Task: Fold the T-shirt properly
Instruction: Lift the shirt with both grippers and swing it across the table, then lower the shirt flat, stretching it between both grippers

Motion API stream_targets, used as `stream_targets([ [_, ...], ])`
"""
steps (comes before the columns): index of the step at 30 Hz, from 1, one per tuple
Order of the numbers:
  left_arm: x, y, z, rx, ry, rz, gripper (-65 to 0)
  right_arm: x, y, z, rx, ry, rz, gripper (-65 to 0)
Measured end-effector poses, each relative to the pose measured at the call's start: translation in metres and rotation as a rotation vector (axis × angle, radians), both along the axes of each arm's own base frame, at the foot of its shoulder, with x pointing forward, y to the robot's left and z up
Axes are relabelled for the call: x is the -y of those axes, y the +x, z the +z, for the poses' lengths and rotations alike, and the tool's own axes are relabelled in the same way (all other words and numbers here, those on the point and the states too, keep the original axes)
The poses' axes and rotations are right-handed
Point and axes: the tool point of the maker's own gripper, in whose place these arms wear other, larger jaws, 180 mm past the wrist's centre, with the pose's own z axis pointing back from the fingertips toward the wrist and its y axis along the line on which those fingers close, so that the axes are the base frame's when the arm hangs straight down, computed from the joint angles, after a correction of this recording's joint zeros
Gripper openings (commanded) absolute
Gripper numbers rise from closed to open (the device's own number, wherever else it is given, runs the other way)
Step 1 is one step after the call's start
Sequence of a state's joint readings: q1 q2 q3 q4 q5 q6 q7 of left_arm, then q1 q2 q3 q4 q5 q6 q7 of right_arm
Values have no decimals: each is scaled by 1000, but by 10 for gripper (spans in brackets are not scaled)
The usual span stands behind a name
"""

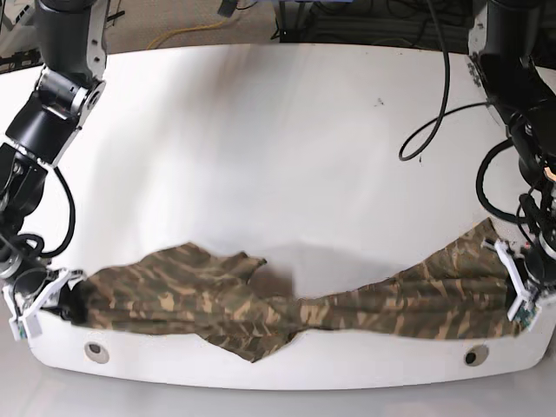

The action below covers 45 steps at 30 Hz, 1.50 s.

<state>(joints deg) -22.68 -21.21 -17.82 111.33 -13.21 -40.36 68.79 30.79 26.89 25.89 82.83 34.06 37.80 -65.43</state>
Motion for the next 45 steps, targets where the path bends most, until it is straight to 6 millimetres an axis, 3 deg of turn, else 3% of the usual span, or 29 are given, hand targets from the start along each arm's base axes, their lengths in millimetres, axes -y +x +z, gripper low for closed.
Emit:
stream_targets([
  [2,-5,-18,-31,-78,-1,21,-650,-2,-19,-32,-46,49,-12,-650],
  [7,-19,-53,-81,-209,-10,64,-650,-4,-66,-96,-178,147,-26,-650],
  [13,-27,-95,-129,-351,-17,88,-650,-8,-109,-137,-279,215,-24,-650],
  [21,-42,-142,-160,-458,-30,132,-646,-5,-153,-169,-368,262,-51,-650],
  [28,-44,-166,-173,-471,-49,119,-637,-7,-184,-192,-451,262,-59,-650],
  [33,-45,-176,-180,-503,-41,123,-479,-7,-190,-197,-488,254,-55,-650],
  [38,-50,-184,-184,-531,-24,143,-281,-6,-197,-201,-529,242,-52,-563],
  [45,-52,-200,-195,-583,-15,151,-269,-5,-210,-206,-556,254,-62,-472],
])
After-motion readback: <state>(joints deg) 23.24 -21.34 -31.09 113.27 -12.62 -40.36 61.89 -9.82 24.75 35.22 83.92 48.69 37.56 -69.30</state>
